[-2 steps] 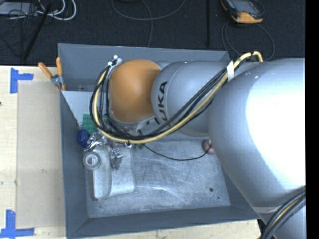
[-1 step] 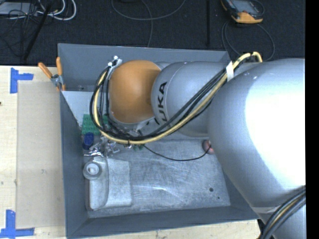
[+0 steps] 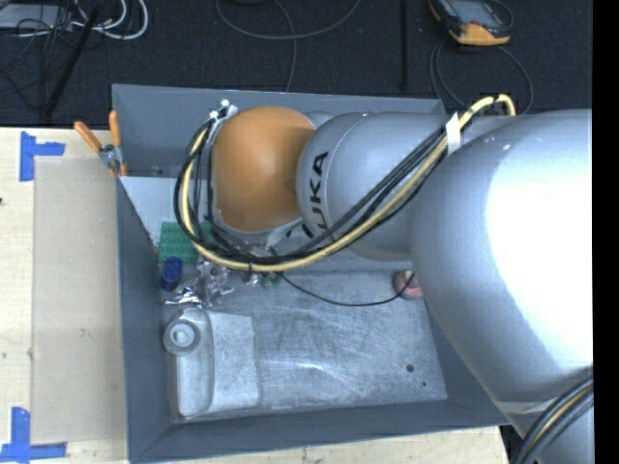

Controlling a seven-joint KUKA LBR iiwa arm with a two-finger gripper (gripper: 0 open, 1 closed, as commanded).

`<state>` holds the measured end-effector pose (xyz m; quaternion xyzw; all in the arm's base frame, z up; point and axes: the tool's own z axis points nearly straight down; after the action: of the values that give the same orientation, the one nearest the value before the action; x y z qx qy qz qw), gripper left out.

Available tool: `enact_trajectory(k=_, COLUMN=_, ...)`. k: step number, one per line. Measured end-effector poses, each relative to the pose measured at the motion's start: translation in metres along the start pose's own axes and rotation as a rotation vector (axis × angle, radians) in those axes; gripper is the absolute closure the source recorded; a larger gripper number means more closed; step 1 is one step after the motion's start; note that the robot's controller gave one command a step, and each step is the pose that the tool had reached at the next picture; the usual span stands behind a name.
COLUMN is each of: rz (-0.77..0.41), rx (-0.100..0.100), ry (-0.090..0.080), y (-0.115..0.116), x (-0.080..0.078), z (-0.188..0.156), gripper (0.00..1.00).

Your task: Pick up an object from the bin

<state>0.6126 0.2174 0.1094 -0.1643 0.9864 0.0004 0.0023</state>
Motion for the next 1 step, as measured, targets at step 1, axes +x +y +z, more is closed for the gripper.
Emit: enact_trajectory(k=1, rz=0.002, rx=0.0, ry=0.001, y=0.0002, x=-0.0007, z=-0.0165, gripper=1.0)
